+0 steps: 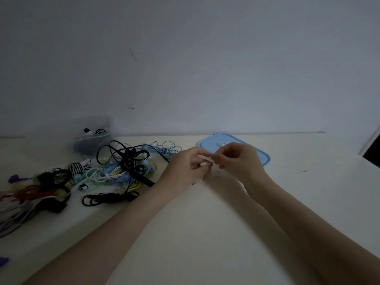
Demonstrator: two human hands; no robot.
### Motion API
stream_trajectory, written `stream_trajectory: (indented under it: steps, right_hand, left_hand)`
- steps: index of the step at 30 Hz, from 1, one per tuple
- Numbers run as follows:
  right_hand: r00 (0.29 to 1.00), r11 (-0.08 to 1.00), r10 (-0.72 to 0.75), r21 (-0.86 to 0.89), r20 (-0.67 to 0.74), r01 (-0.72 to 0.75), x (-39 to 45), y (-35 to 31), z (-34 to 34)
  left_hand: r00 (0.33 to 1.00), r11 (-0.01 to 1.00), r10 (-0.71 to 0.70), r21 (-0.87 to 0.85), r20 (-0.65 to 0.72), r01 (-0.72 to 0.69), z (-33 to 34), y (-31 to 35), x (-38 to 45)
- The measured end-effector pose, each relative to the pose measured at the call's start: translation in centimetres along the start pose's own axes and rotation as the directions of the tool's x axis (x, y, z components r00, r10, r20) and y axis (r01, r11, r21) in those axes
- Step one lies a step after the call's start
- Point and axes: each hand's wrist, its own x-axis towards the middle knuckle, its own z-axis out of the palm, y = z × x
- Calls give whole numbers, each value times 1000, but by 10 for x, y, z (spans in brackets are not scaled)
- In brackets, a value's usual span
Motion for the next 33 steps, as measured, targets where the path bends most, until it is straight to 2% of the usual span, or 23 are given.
stream_trajectory:
  steps: [1, 3, 6, 11, 14, 17, 19, 23, 28, 33]
  right_hand:
    - [1000, 998, 22, 56, -1, -22, -1, 1, 0]
    - [1000, 998, 19, 61, 11, -19, -4, 2, 1]
    - [998, 998, 15, 57, 53, -18, -7, 3, 4]
    - [985, 951, 131, 265, 109, -156, -9, 5, 2]
    - [983, 934, 113, 321, 146, -155, -12, 4, 1]
    - [982, 919, 105, 363, 158, -157, -13, 4, 2]
    - [979, 896, 131, 405, 156, -184, -13, 3, 3]
    - [966, 812, 196, 525, 166, -255, -11, 2, 2]
    - [962, 803, 180, 535, 206, -265, -11, 1, 1]
    - [951, 663, 178, 684, 252, -305, -8, 0, -2]
  left_hand:
    - [1000, 998, 28, 57, 5, -28, 1, -1, -1]
    - [997, 989, 79, 123, 8, -79, 4, -2, -3]
    - [993, 985, 109, 142, -48, -101, 3, -3, -1]
    - [990, 981, 124, 160, -60, -113, 2, -4, 0]
    - [990, 984, 130, 134, -59, -122, 0, -2, -2]
    - [988, 973, 151, 181, -34, -143, 0, 0, -3]
    - [988, 978, 150, 154, -43, -141, 1, 1, -4]
    - [984, 995, 100, 13, -146, -99, 2, -1, -3]
    - [984, 995, 72, -60, -163, -83, -1, 0, -2]
    - [981, 982, 56, -167, -186, -87, -1, 2, -2]
